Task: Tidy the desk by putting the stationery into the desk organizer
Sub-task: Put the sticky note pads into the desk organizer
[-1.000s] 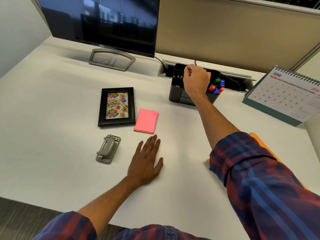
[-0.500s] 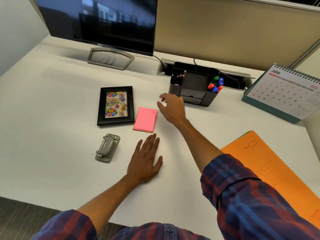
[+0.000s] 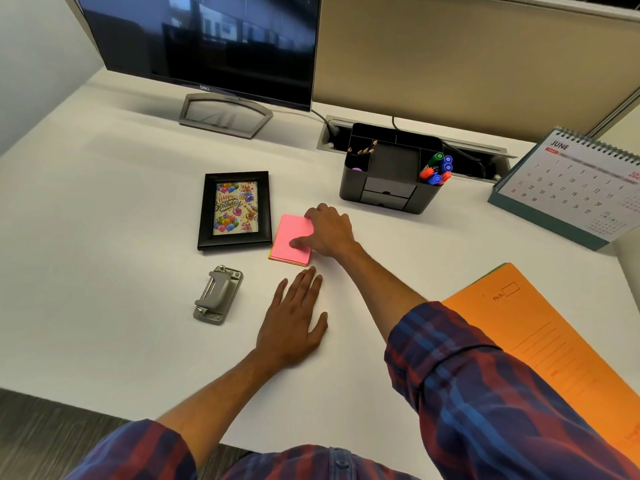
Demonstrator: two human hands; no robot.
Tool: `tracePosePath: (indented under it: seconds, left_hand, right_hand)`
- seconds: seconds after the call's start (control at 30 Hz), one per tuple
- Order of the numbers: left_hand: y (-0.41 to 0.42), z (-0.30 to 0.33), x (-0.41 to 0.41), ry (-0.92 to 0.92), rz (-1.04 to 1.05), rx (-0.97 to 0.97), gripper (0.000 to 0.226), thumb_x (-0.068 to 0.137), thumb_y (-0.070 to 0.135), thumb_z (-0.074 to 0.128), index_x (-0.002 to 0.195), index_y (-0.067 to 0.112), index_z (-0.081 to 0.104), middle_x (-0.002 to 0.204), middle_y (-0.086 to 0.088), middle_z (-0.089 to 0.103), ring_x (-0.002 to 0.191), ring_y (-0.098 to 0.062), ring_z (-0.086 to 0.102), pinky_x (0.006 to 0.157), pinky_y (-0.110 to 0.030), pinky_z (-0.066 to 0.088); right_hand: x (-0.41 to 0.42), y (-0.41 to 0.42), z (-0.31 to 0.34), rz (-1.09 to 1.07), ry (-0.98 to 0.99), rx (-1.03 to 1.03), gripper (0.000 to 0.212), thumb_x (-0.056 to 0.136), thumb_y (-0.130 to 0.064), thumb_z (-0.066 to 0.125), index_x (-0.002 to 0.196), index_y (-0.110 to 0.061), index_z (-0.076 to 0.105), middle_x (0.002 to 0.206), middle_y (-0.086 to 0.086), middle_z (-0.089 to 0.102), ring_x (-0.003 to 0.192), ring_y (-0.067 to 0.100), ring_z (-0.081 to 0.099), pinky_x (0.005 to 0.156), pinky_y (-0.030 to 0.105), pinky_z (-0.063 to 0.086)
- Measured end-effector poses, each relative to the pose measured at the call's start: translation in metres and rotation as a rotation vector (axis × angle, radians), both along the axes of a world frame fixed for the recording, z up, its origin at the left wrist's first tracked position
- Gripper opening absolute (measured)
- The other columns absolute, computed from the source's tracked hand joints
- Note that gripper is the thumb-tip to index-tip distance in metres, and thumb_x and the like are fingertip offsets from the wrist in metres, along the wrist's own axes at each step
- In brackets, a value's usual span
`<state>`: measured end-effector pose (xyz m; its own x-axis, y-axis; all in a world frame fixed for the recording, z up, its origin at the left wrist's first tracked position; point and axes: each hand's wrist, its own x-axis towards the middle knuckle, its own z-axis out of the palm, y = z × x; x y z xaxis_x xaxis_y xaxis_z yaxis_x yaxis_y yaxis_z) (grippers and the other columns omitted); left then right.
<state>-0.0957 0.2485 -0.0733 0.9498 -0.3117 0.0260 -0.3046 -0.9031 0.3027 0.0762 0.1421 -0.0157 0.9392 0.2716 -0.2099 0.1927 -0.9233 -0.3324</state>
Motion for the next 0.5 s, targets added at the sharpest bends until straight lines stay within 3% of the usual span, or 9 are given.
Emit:
tracePosePath:
  seconds: [0.23, 0.5]
  left_hand:
    - [0.0, 0.001, 0.0, 0.0, -0.003, -0.009, 0.068, 0.097, 0.048, 0.027, 0.156, 0.018, 0.012, 0.164, 0.0, 0.005, 0.15, -0.011, 0.001, 0.122, -0.042, 0.007]
    - [0.0, 0.002, 0.0, -0.003, -0.005, -0.026, 0.068, 0.097, 0.048, 0.027, 0.156, 0.017, 0.014, 0.164, -0.001, 0.006, 0.15, -0.012, 0.003, 0.121, -0.043, 0.009]
  right_hand:
    - [0.0, -0.001, 0.001, -0.085, -0.044, 0.168, 0.05, 0.075, -0.045, 0.076, 0.112, -0.018, 0.055, 0.114, 0.001, 0.06, 0.106, 0.021, 0.053, 0.091, 0.039, 0.04]
    - [0.014, -0.022, 0.038, -0.176, -0.003, 0.57, 0.016, 0.084, -0.02, 0.073, 0.098, -0.014, 0.069, 0.096, 0.004, 0.07, 0.091, 0.021, 0.064, 0.084, 0.041, 0.053]
